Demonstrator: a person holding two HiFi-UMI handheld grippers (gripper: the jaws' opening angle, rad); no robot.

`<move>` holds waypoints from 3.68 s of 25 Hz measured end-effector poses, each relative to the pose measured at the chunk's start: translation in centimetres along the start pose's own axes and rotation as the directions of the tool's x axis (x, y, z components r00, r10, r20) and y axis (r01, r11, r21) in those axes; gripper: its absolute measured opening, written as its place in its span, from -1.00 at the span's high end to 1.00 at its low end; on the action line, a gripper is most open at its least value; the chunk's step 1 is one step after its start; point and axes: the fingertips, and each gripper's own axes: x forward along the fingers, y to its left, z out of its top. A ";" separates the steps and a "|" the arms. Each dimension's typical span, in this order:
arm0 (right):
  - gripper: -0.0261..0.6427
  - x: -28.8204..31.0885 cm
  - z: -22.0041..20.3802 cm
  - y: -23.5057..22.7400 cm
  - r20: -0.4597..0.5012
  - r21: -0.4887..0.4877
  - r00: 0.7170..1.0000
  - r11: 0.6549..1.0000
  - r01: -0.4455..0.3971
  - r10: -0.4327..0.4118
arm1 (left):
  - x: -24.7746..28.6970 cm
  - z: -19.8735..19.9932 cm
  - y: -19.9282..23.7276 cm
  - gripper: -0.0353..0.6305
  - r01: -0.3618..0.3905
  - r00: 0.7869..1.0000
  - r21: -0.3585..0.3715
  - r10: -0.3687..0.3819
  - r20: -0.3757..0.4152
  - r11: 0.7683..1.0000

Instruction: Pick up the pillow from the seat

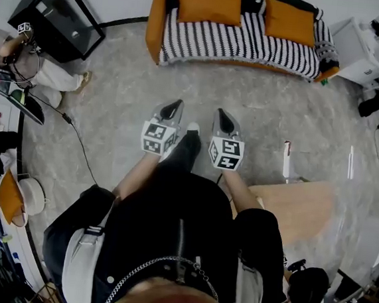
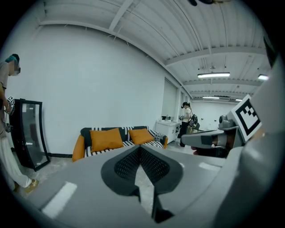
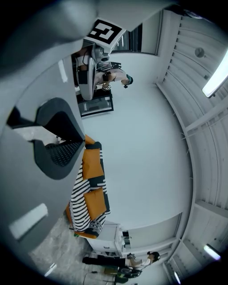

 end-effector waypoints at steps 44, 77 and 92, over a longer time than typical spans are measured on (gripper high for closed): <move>0.91 24.5 9.9 -16.6 -0.087 -0.012 0.996 1.000 0.010 -0.011 | 29.8 9.7 12.5 0.86 0.001 0.998 0.037 0.001 -0.057 0.999; 0.91 40.8 18.4 -32.4 -0.096 -0.064 0.964 0.965 -0.255 0.248 | 48.8 15.2 14.7 0.86 -0.269 0.961 -0.021 0.266 -0.081 0.963; 0.91 47.8 19.9 -34.6 -0.120 -0.086 0.959 0.960 -0.268 0.257 | 53.4 15.6 19.8 0.86 -0.314 0.947 -0.057 0.309 -0.084 0.948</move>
